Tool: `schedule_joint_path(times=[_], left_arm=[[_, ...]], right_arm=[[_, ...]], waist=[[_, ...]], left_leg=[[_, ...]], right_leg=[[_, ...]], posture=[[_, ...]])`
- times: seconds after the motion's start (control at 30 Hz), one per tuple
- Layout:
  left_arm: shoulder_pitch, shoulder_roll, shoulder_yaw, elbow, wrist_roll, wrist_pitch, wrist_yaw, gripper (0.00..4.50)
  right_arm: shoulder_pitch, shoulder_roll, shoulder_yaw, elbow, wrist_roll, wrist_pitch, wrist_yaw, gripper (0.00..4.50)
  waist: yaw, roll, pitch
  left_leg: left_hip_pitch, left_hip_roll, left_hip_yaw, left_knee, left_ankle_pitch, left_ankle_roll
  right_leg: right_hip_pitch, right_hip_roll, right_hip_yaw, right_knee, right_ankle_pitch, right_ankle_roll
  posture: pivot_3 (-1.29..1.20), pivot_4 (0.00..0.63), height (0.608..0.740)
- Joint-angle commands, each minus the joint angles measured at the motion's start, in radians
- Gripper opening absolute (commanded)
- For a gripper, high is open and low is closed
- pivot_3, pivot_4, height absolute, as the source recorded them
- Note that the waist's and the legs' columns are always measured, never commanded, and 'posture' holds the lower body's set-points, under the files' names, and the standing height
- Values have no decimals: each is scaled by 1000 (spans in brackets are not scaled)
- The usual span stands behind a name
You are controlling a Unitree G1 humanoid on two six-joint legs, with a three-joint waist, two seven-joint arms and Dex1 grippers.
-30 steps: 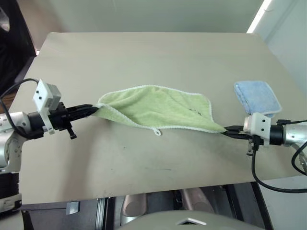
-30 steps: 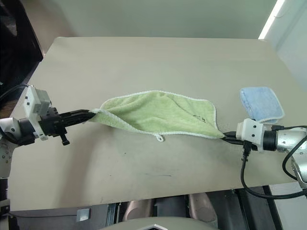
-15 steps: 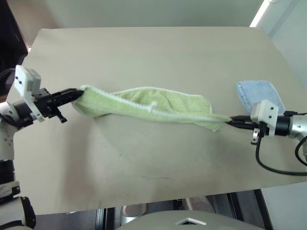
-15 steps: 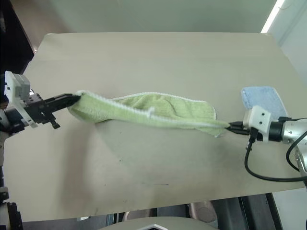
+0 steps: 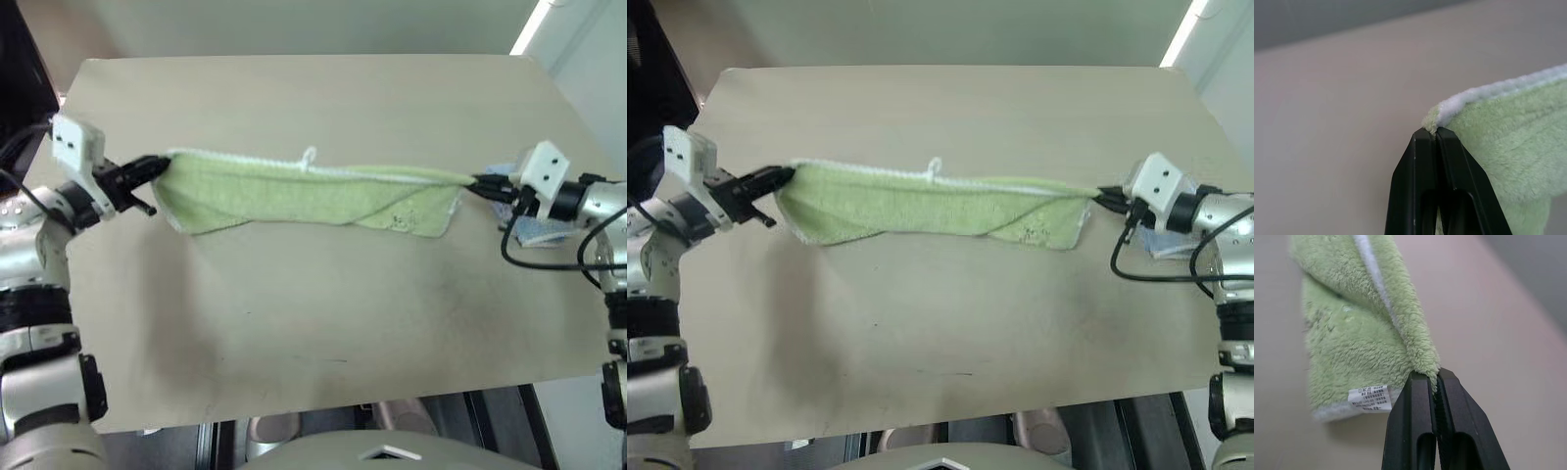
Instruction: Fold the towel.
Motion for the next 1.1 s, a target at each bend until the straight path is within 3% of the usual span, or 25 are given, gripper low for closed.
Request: schedule_joint_path(times=[0.03, 0.23, 0.37, 0.57, 0.73, 0.93, 1.1], left_arm=[[-105, 28, 90, 52, -18, -60, 75, 0], [-266, 77, 105, 210, -6, -149, 88, 0], [-262, 115, 96, 198, -30, -125, -14, 0], [-12, 182, 133, 13, -134, 27, -239, 0], [230, 217, 182, -155, -188, 122, -327, 0], [399, 214, 200, -276, -195, 183, -326, 0], [451, 208, 182, -342, -180, 218, -306, 0]], right_arm=[[-90, -23, -42, 62, -25, -58, -42, 7], [-214, -50, -49, 129, -30, -104, -35, 7], [-201, -62, -58, 90, 20, -77, 32, 7], [104, -141, -84, -221, 200, 115, 219, 7], [281, -196, -117, -378, 274, 242, 258, 7], [406, -210, -116, -462, 308, 312, 295, 7], [404, -188, -101, -483, 299, 328, 290, 7]], waist=[[-1, 0, 0], [-4, 0, 0], [-4, 0, 0], [-2, 0, 0], [-2, 0, 0], [-5, -1, -1], [-5, -1, -1]], left_leg=[[0, 0, 0, 0, 0, 1], [0, -1, -1, -2, 2, 3], [-1, -1, -1, -4, 2, 3], [-2, -1, 2, -7, 3, -1], [-7, 1, 12, -7, 1, -9], [0, 1, 14, -6, 0, -7], [2, 0, 13, -5, 3, -5]], right_leg=[[0, 0, 0, 0, 0, 0], [-1, 0, 0, 0, 1, -3], [-2, 0, 0, -1, 1, -2], [-3, 0, -1, 0, -9, -2], [-8, 0, -1, 0, -13, -1], [-2, 0, -1, 1, -15, -4], [0, 0, 0, 2, -11, -12]], posture=[[0, 150, 740], [0, 150, 740], [0, 150, 740], [0, 150, 740], [0, 150, 740], [0, 150, 740], [0, 150, 740]])
